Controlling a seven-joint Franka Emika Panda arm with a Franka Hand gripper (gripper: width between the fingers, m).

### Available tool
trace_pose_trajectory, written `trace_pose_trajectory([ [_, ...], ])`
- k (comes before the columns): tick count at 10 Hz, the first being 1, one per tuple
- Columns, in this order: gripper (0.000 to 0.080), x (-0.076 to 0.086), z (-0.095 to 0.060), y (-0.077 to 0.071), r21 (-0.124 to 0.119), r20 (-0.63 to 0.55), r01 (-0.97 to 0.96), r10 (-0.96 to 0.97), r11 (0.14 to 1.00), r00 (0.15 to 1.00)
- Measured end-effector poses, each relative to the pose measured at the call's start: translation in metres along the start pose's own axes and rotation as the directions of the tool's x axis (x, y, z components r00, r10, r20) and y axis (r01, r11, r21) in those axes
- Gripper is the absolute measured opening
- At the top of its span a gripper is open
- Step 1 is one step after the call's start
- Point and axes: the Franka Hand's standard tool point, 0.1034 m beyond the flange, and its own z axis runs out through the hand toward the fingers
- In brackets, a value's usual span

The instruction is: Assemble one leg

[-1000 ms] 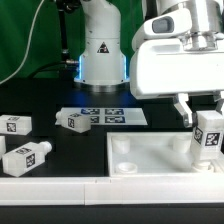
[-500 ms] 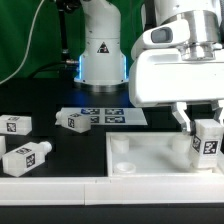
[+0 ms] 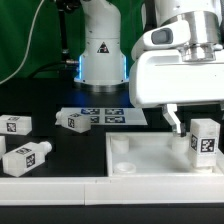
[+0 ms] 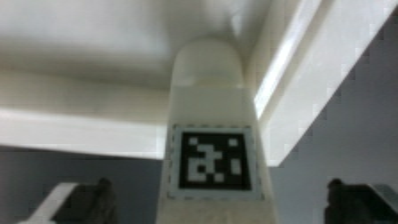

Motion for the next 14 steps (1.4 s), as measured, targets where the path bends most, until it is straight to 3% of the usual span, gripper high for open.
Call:
trace_pose_trajectory([
  [1,0.0639,-0.001,-0.002,0.003,0.008,0.042,-0.012,0.012,1.000,0.999],
  [2,0.0639,-0.006,-0.002,-0.002,0.040,0.177,-0.040,0.033,0.998,0.984],
  [3,0.0648,0.000,-0.003,-0.006,0.057,0.249,-0.062,0.046,0.996,0.968],
  [6,0.0649,0.000,-0.003,-0.015,0.084,0.446,-0.110,0.061,0.990,0.893],
  [8,0.0649,0.002,0.006,-0.007,0.082,0.530,-0.088,0.031,0.993,0.848],
  [9,0.0649,0.009,0.011,0.000,0.069,0.507,-0.070,0.025,0.995,0.862],
  [12,0.0649,0.007,0.014,0.003,0.059,0.497,-0.074,0.035,0.996,0.867],
  [14,0.0409,0.006,0.014,0.004,0.051,0.498,-0.089,0.052,0.995,0.866],
])
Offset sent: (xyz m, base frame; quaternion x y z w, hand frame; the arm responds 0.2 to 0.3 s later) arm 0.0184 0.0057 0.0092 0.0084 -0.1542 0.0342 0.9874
